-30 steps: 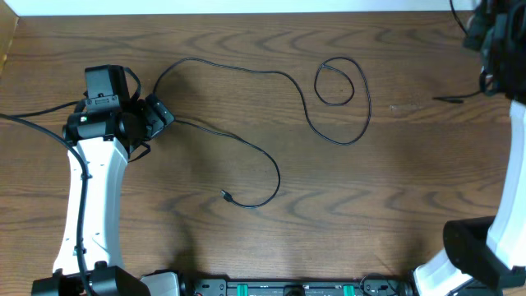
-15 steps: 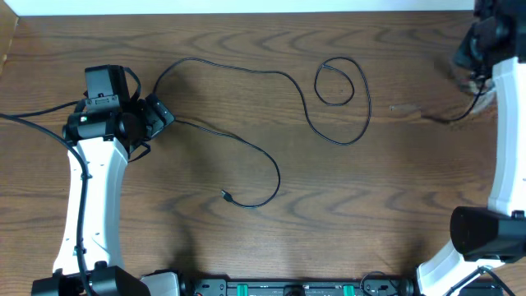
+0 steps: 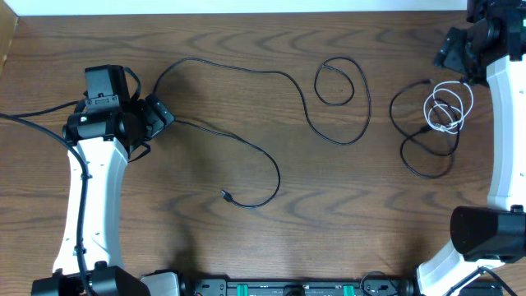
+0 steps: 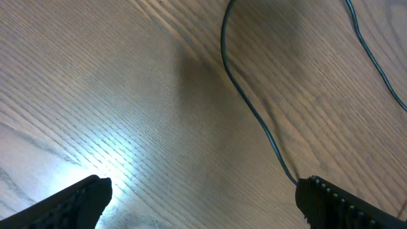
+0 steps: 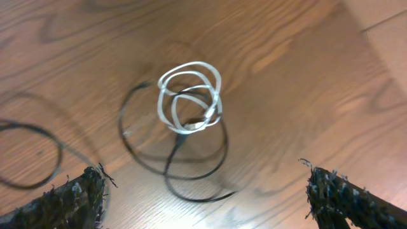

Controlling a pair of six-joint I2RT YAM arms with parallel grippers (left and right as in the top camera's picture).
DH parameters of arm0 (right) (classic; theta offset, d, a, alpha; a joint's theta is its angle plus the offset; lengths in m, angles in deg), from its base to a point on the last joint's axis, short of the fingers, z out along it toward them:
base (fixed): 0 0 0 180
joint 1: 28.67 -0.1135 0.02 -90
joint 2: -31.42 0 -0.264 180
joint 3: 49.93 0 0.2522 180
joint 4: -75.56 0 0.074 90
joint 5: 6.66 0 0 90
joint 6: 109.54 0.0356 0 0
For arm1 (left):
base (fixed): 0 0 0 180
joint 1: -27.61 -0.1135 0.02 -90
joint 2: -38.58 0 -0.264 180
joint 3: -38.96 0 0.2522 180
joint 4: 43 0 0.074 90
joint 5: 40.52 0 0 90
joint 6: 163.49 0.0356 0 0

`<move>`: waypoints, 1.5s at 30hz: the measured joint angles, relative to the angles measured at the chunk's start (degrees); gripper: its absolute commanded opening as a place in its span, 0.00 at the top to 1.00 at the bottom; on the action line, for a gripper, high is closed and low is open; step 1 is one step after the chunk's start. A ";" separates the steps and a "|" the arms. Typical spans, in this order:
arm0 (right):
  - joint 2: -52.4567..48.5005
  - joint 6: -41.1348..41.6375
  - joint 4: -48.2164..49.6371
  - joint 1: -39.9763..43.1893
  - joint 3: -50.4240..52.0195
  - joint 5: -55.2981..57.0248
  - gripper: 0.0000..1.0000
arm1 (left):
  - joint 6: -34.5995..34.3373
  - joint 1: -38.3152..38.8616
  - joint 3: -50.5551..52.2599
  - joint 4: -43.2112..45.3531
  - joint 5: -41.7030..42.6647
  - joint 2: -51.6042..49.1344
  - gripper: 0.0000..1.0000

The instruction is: Untangle cables

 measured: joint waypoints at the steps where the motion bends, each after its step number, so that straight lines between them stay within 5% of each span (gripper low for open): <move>1: 0.00 0.00 0.07 0.00 0.00 -1.79 0.01 | 0.00 0.00 0.00 0.00 0.00 0.00 0.02; 12: 0.02 -5.79 5.29 -3.19 6.84 -21.05 0.01 | 0.00 0.00 0.00 0.00 -0.02 0.00 0.02; 31: -0.46 -12.44 21.44 -15.96 29.86 -31.23 0.01 | 0.00 0.00 0.00 0.00 0.00 0.00 0.02; 36: -3.82 -16.46 16.83 -19.41 26.03 -34.56 0.01 | -0.02 0.00 0.00 0.00 -0.02 0.00 0.02; 45: -17.57 -20.81 8.81 -21.51 4.35 -30.45 0.01 | -0.02 0.00 -0.02 0.00 0.00 0.00 0.02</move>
